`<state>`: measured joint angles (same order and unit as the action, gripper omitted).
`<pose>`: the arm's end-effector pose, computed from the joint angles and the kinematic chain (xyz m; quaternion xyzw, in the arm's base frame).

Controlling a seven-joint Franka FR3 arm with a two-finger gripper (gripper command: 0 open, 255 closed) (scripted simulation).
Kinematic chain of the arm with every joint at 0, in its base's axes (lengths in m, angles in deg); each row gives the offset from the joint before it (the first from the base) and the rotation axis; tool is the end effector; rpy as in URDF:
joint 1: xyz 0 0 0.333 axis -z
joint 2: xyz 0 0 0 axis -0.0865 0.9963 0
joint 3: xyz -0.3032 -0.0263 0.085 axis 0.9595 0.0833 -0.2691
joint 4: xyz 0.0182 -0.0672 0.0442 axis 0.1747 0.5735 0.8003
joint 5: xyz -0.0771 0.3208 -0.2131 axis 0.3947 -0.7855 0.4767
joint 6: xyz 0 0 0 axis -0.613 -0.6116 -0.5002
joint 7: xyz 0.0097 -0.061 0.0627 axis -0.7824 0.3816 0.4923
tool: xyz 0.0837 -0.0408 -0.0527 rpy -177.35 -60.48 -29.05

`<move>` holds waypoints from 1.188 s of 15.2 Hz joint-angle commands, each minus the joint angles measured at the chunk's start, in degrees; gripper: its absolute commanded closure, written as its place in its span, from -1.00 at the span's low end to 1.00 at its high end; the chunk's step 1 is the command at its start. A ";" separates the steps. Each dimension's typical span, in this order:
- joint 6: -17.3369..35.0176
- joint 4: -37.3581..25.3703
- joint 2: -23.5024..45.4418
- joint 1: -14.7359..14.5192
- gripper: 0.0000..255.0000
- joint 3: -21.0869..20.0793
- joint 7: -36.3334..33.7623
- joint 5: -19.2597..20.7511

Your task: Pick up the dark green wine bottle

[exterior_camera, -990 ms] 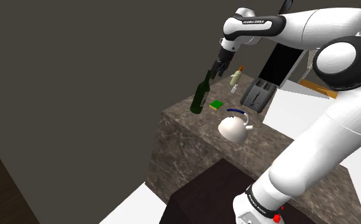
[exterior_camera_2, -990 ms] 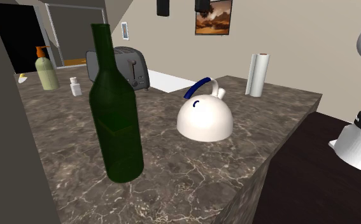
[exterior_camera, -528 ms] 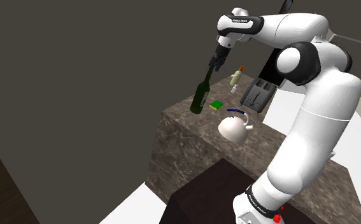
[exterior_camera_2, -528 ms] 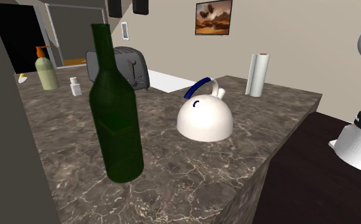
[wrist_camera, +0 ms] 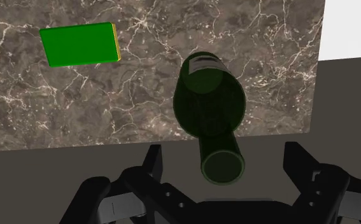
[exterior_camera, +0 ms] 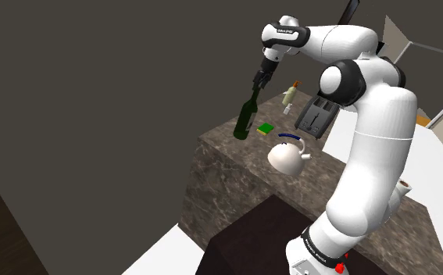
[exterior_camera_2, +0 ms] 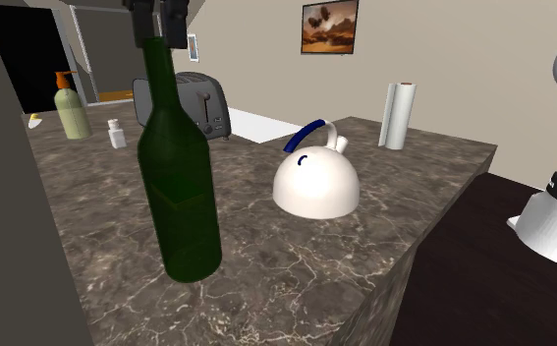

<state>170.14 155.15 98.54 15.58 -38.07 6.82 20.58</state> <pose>0.6272 -0.2801 0.5097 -0.9943 -0.0999 -0.0377 0.0044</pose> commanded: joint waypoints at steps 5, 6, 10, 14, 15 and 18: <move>3.06 3.08 -0.03 -0.28 1.00 -0.08 0.21 -0.07; 2.95 2.89 0.06 -0.26 1.00 -0.09 0.19 -0.08; 2.90 2.79 0.11 -0.26 1.00 -0.09 0.17 -0.09; 2.89 2.86 0.03 -0.21 1.00 -0.07 0.26 -0.09; 2.12 2.09 0.03 -0.15 1.00 -0.05 0.19 -0.07; -0.25 -0.43 0.16 0.07 1.00 0.00 0.01 -0.04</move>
<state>170.73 155.73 98.56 15.58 -38.07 6.94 20.55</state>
